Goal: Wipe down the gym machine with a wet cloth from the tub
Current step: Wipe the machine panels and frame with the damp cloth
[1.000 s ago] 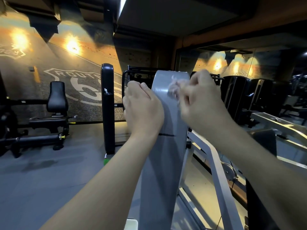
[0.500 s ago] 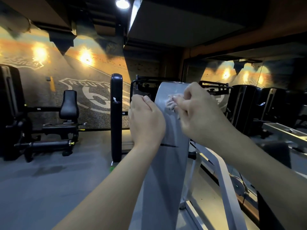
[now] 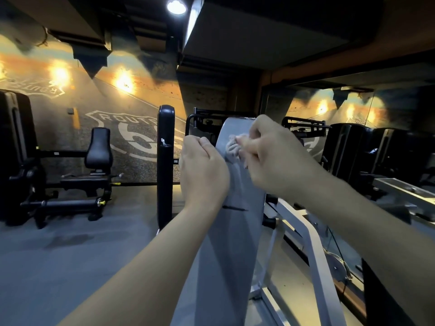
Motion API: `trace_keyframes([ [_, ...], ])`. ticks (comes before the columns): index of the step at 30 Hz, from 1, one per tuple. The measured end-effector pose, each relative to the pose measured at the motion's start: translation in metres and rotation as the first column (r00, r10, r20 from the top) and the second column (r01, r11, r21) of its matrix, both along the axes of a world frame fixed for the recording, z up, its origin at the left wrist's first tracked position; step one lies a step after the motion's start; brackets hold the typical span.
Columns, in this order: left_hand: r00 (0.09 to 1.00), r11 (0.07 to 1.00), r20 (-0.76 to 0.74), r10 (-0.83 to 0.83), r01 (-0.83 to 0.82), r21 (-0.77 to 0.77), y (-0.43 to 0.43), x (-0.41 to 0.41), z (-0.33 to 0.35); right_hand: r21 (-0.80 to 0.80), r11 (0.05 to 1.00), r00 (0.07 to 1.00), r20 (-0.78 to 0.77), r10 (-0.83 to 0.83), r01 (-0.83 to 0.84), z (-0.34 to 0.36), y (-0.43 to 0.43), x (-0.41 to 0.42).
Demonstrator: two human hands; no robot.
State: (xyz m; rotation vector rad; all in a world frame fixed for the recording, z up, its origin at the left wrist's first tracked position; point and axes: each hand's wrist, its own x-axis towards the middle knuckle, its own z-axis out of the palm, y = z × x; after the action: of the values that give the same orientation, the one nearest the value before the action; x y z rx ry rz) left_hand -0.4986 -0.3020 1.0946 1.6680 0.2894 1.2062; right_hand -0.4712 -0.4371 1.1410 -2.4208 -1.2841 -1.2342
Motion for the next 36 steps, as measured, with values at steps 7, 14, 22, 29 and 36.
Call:
trace_keyframes([
  [7,1.0,0.999,-0.013,-0.013,0.012,-0.036,-0.003,-0.003,0.001,0.024,0.973,0.947,-0.237,-0.216,0.228,0.062,0.045,0.037],
  [14,1.0,1.0,0.014,-0.003,0.003,-0.006,0.002,0.002,0.0,-0.007,0.994,0.986,-0.128,-0.106,0.106,0.043,0.02,0.023],
  [22,1.0,1.0,0.011,-0.002,0.002,-0.028,0.0,0.001,-0.002,-0.013,0.998,0.986,-0.152,-0.066,0.064,0.042,0.028,0.036],
  [29,1.0,1.0,0.022,-0.009,0.01,-0.029,0.003,0.002,-0.001,-0.044,0.997,0.962,-0.266,-0.067,0.057,0.07,0.036,0.051],
  [36,1.0,0.998,0.011,-0.02,0.02,-0.055,-0.001,-0.002,-0.002,-0.016,1.0,0.968,-0.25,-0.026,0.023,0.062,0.043,0.047],
])
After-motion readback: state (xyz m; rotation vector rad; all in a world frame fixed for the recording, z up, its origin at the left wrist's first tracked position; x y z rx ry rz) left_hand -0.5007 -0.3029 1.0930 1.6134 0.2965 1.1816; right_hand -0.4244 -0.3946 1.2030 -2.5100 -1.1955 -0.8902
